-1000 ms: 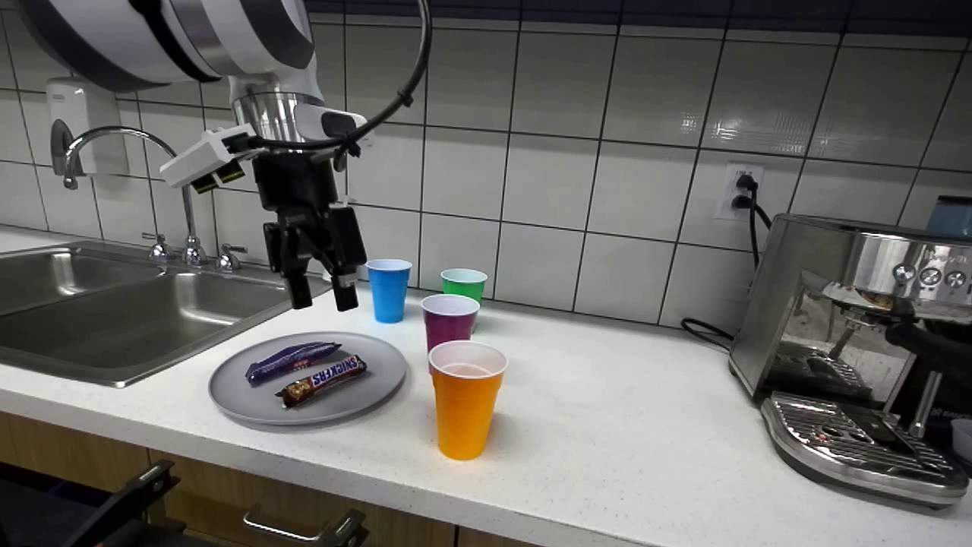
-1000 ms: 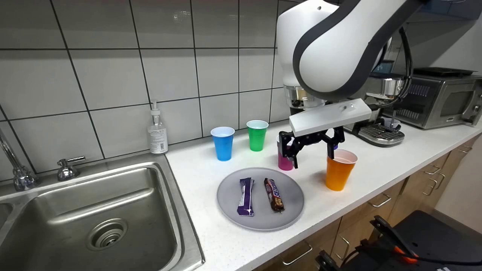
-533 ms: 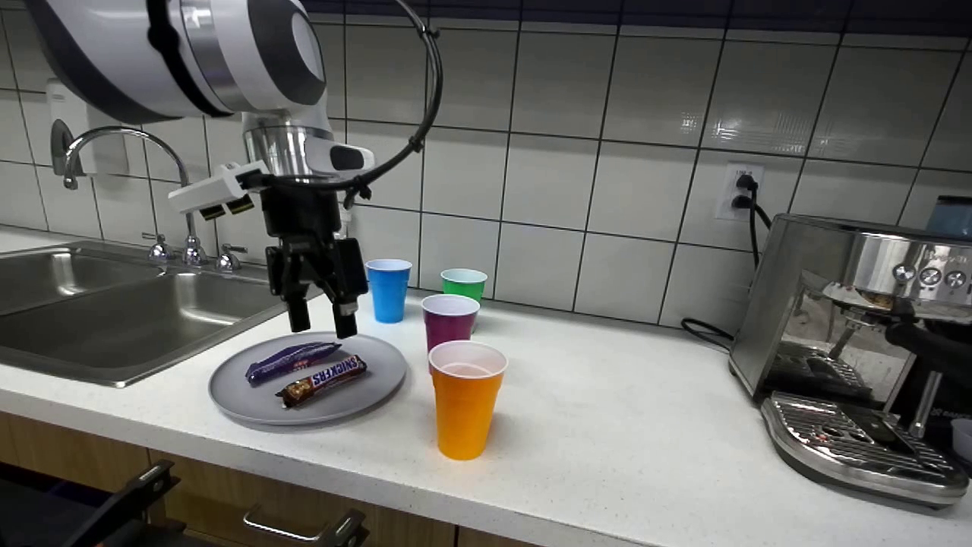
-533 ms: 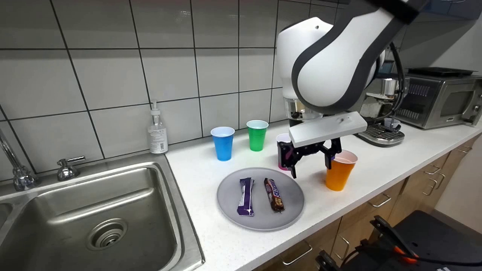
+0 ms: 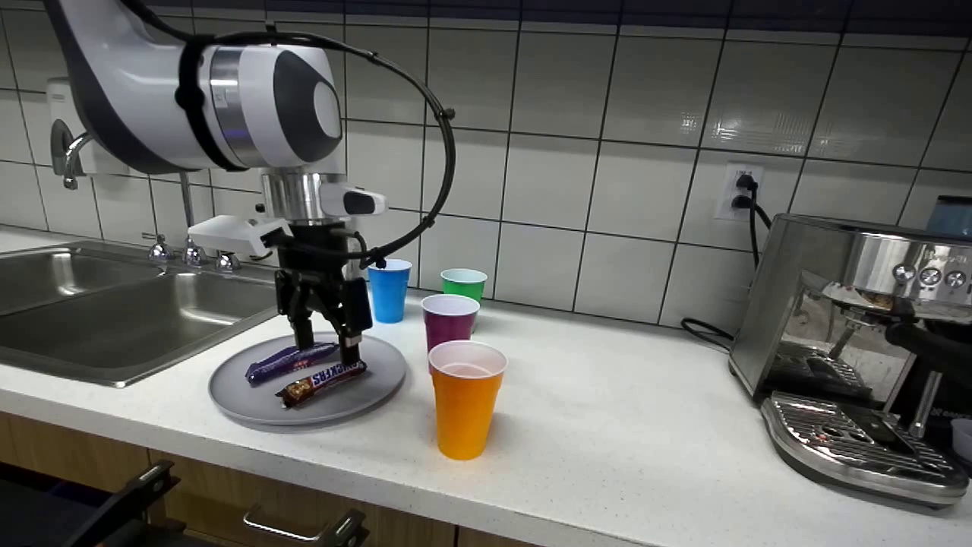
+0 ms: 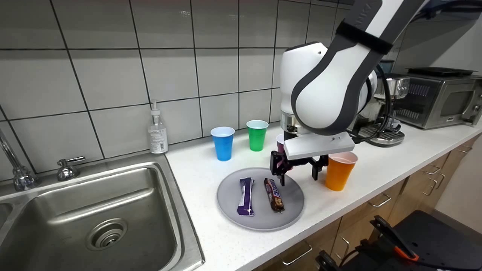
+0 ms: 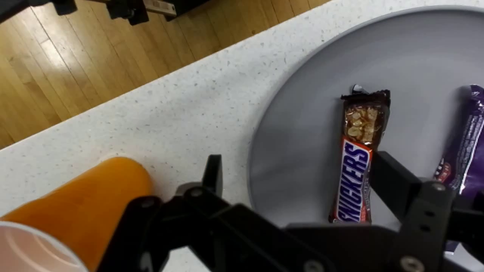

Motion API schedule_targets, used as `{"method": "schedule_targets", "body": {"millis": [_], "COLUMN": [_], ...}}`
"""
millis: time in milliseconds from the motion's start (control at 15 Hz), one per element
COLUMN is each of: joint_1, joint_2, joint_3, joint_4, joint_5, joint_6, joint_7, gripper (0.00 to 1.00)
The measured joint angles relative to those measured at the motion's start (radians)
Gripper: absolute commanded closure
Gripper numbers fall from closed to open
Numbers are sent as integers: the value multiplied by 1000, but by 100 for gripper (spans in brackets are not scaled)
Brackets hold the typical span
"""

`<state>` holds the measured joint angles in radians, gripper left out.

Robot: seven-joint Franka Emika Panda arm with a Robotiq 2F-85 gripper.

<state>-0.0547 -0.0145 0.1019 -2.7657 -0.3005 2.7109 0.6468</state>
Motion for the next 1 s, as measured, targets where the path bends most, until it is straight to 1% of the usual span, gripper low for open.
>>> {"method": "schedule_targets", "body": {"millis": [267, 600, 1000], "joint_1": [39, 87, 90], "joint_2": [52, 100, 167], "joint_3": [-11, -47, -60], "joint_4": [5, 17, 54], "joint_5": [2, -2, -15], "joint_6": [69, 114, 148], "joint_7": [1, 4, 18], "gripper": [0, 0, 0]}}
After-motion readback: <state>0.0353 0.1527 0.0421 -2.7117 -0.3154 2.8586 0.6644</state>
